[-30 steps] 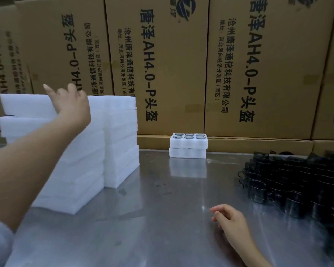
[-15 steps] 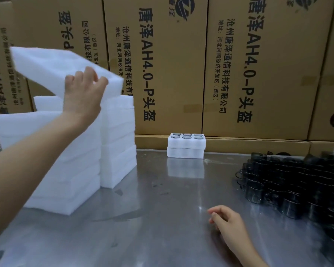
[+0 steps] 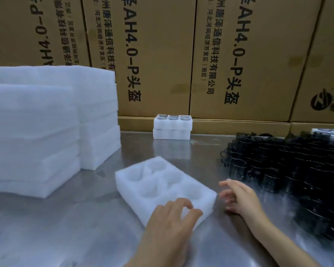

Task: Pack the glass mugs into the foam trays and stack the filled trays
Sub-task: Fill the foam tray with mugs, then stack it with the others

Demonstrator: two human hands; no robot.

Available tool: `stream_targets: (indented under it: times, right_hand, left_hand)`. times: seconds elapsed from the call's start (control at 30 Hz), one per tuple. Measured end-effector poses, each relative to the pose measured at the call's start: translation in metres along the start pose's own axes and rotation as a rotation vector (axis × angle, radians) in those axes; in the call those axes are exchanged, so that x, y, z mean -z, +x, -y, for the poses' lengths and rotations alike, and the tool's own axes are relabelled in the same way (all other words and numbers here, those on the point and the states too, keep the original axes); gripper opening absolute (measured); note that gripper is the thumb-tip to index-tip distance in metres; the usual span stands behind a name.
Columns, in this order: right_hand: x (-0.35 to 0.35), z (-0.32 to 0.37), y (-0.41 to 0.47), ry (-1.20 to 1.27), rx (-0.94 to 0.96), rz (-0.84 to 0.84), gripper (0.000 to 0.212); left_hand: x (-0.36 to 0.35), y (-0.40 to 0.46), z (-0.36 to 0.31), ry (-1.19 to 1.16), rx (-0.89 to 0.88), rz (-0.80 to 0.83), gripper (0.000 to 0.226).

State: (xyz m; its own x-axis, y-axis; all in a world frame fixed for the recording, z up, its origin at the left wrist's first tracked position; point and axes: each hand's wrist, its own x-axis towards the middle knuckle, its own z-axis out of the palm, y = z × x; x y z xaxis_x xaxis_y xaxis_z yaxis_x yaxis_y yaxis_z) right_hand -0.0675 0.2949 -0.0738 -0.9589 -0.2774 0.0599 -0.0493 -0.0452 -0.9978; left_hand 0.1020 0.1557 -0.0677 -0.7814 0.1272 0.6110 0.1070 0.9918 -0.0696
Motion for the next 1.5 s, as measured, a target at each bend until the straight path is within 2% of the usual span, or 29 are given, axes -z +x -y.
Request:
stream_targets:
  times: [0.1, 0.23, 0.33, 0.4, 0.47, 0.53, 0.6, 0.67, 0.73, 0.83, 0.9, 0.97, 1.07, 1.13, 1.23, 1.33, 1.4, 1.5]
  right_hand:
    - [0.018, -0.006, -0.001, -0.266, 0.114, -0.030, 0.033]
    - [0.016, -0.006, -0.006, -0.271, 0.140, -0.016, 0.046]
    - [0.011, -0.002, -0.009, -0.183, 0.147, -0.019, 0.041]
    - [0.014, -0.001, -0.009, -0.177, 0.147, -0.045, 0.037]
    - [0.017, 0.000, -0.009, -0.200, 0.124, -0.060, 0.032]
    - [0.018, 0.000, -0.007, -0.221, 0.101, -0.057, 0.026]
    - [0.018, -0.001, -0.003, -0.236, 0.076, -0.059, 0.026]
    - [0.019, 0.000, 0.000, -0.235, 0.056, -0.056, 0.028]
    - [0.019, -0.001, 0.002, -0.230, 0.045, -0.049, 0.030]
    - [0.018, -0.005, 0.005, -0.229, 0.038, -0.059, 0.029]
    - [0.019, -0.005, 0.010, -0.234, 0.064, -0.114, 0.019]
    - [0.025, -0.003, 0.017, -0.386, 0.164, -0.238, 0.012]
    - [0.041, 0.006, 0.024, -0.750, 0.337, -0.397, 0.038]
    - [0.049, 0.010, 0.029, -0.963, 0.399, -0.459, 0.047]
    - [0.054, 0.008, 0.034, -1.226, 0.290, -0.458, 0.056]
    - [0.054, 0.006, 0.037, -1.304, 0.176, -0.440, 0.062]
    - [0.056, 0.007, 0.038, -1.336, 0.177, -0.453, 0.059]
    - [0.059, 0.009, 0.040, -1.330, 0.211, -0.470, 0.043]
  left_hand:
    - [-0.009, 0.005, -0.009, -0.169, 0.159, 0.013, 0.056]
    - [-0.014, 0.034, -0.024, -0.346, 0.311, 0.009, 0.047]
    - [-0.016, 0.062, -0.043, -0.631, 0.459, 0.069, 0.061]
    - [-0.008, 0.080, -0.047, -0.936, 0.567, 0.177, 0.072]
    - [-0.003, 0.089, -0.040, -1.162, 0.588, 0.182, 0.065]
    - [0.001, 0.090, -0.020, -1.077, 0.498, 0.026, 0.035]
    - [0.001, 0.083, 0.010, -0.778, 0.452, -0.175, 0.016]
    - [-0.003, 0.069, 0.041, -0.526, 0.511, -0.274, 0.019]
    - [-0.013, 0.051, 0.063, -0.446, 0.675, -0.253, 0.023]
    - [-0.025, 0.031, 0.072, -0.562, 0.885, -0.196, 0.030]
    - [-0.028, 0.029, 0.069, -0.562, 0.885, -0.199, 0.031]
    - [-0.027, 0.034, 0.063, -0.527, 0.822, -0.190, 0.033]
    - [-0.026, 0.043, 0.059, -0.489, 0.771, -0.153, 0.036]
    - [-0.026, 0.052, 0.065, -0.538, 0.786, -0.159, 0.033]
    - [-0.029, 0.062, 0.076, -0.608, 0.772, -0.177, 0.023]
    - [-0.040, 0.060, 0.083, -0.679, 0.738, -0.202, 0.018]
    - [-0.049, 0.056, 0.086, -0.813, 0.786, -0.218, 0.019]
    - [-0.056, 0.051, 0.088, -1.002, 0.859, -0.217, 0.020]
